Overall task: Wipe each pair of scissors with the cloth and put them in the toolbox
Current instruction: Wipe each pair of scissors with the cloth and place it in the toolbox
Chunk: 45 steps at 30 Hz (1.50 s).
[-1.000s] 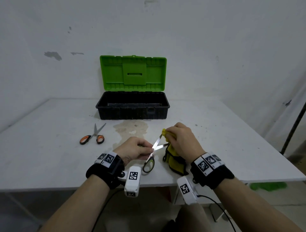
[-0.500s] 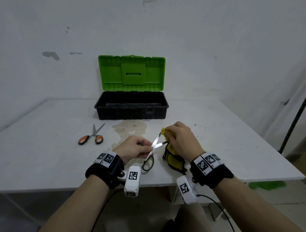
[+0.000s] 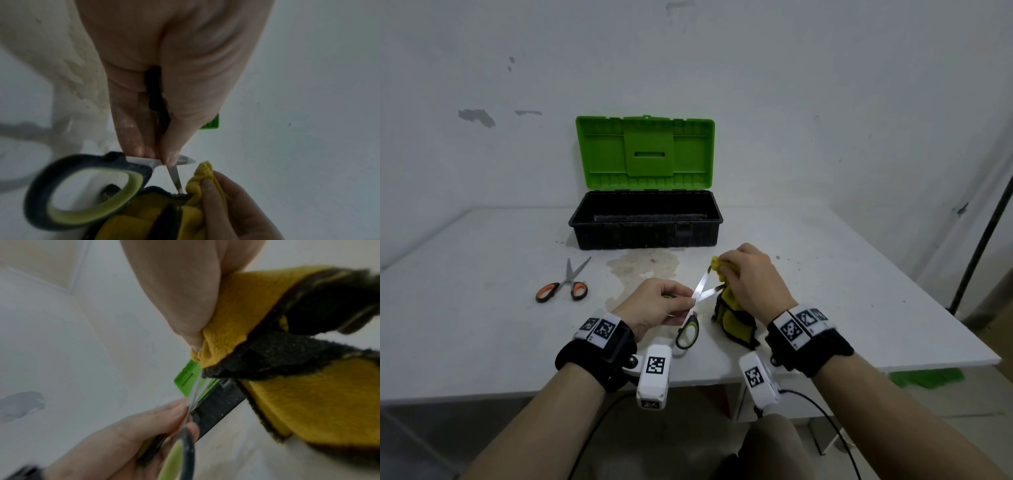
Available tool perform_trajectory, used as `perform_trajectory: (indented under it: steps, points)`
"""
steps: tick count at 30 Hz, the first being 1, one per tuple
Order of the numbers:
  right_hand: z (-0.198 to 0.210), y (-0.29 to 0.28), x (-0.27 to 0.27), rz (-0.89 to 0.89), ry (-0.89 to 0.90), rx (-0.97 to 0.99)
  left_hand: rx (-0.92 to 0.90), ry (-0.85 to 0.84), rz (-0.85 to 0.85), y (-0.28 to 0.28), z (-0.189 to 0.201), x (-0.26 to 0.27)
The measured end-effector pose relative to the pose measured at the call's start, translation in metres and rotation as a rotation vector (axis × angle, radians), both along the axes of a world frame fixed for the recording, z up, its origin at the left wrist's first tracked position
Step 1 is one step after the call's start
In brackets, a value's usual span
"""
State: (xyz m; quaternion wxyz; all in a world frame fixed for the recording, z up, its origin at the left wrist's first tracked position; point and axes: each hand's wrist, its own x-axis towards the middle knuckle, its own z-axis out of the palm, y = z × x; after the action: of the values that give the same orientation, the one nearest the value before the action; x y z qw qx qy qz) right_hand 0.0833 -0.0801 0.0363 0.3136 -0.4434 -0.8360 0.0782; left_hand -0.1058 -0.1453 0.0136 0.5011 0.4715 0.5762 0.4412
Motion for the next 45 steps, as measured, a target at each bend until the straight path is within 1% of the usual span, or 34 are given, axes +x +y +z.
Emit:
perform_trajectory:
  steps: [2,4,6,10,12,14,17,23,30,33,35,39,40,42,45]
  points:
    - [-0.005,-0.014,-0.002,0.105,-0.076,-0.012,0.000,0.002,0.000,0.001,0.002,-0.001]
    - [-0.011,-0.025,-0.005,0.158,-0.153,-0.027,0.002,0.014,-0.008,0.002,0.002,-0.002]
    - [-0.013,-0.025,-0.006,0.125,-0.153,-0.022,0.001,0.037,-0.028,0.002,0.001,-0.001]
    - [-0.005,-0.007,-0.002,-0.036,-0.069,-0.017,-0.007,0.050,-0.044,0.000,0.000,0.001]
    - [0.000,-0.005,-0.001,-0.069,-0.035,-0.028,-0.020,0.042,-0.024,0.000,-0.001,0.002]
    - [0.002,-0.012,-0.002,-0.032,-0.019,-0.031,-0.029,0.036,-0.003,0.001,-0.003,0.000]
    - [0.001,-0.026,-0.005,0.043,-0.039,-0.025,-0.018,0.084,0.029,0.003,-0.005,-0.003]
    - [-0.005,-0.029,-0.007,0.064,-0.070,-0.020,-0.037,-0.032,0.039,0.004,-0.007,-0.002]
    - [-0.003,-0.033,-0.018,0.129,-0.257,-0.024,-0.086,-0.090,0.032,0.006,-0.006,0.001]
    - [-0.003,-0.033,-0.022,0.157,-0.334,-0.005,-0.094,-0.087,0.041,0.006,-0.004,0.001]
    - [-0.003,-0.036,-0.022,0.195,-0.372,0.014,-0.092,-0.085,0.072,0.007,-0.005,-0.001]
    - [-0.002,-0.043,-0.019,0.310,-0.523,0.052,-0.079,-0.047,0.092,0.007,-0.011,-0.003]
    - [0.002,-0.042,-0.017,0.307,-0.533,0.042,-0.074,-0.035,0.084,0.007,-0.012,-0.002]
    - [0.007,-0.038,-0.015,0.259,-0.499,0.022,-0.056,-0.025,0.068,0.006,-0.015,0.001]
    - [0.005,-0.040,-0.018,0.226,-0.474,0.030,-0.023,-0.009,0.067,0.008,-0.015,0.005]
